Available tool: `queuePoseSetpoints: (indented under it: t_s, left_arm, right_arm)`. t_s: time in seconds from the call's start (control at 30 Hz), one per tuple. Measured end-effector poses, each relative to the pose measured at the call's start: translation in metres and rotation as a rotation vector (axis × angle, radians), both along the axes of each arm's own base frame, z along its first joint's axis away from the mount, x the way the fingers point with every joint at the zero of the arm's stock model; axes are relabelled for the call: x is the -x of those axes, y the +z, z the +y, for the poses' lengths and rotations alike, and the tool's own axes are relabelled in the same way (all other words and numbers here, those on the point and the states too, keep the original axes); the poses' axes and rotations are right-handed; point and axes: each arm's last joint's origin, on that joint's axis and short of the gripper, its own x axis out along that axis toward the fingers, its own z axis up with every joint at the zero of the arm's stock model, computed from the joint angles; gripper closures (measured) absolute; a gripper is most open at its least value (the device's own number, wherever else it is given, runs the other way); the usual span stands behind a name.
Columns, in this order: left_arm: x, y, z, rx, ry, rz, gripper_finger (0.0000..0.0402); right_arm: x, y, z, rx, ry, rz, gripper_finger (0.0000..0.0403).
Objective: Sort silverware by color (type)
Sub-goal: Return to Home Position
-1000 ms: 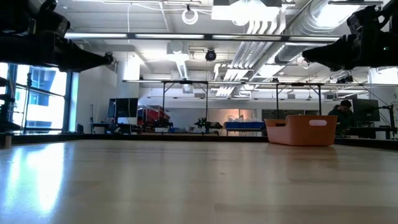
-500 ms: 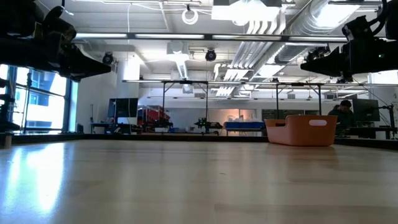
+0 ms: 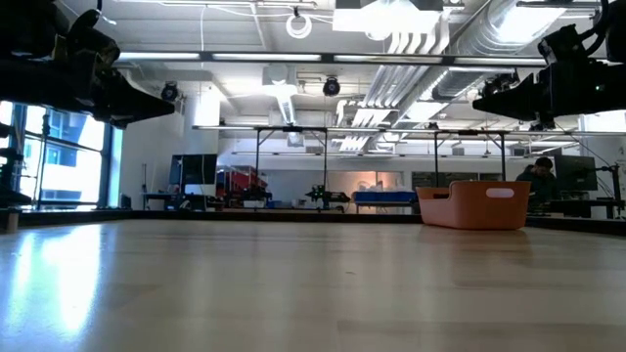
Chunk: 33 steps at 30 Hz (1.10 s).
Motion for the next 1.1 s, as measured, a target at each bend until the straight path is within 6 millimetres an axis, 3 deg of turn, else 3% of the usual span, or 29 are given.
queuePoseSetpoints:
  t_s: [1.1]
  left_arm:
    - [-0.0008,-0.0012,0.0002,0.003,-0.001,0.014,0.0398]
  right_arm:
    - [0.0000,-0.0001,0.0000,0.000,0.000,0.001,0.0403]
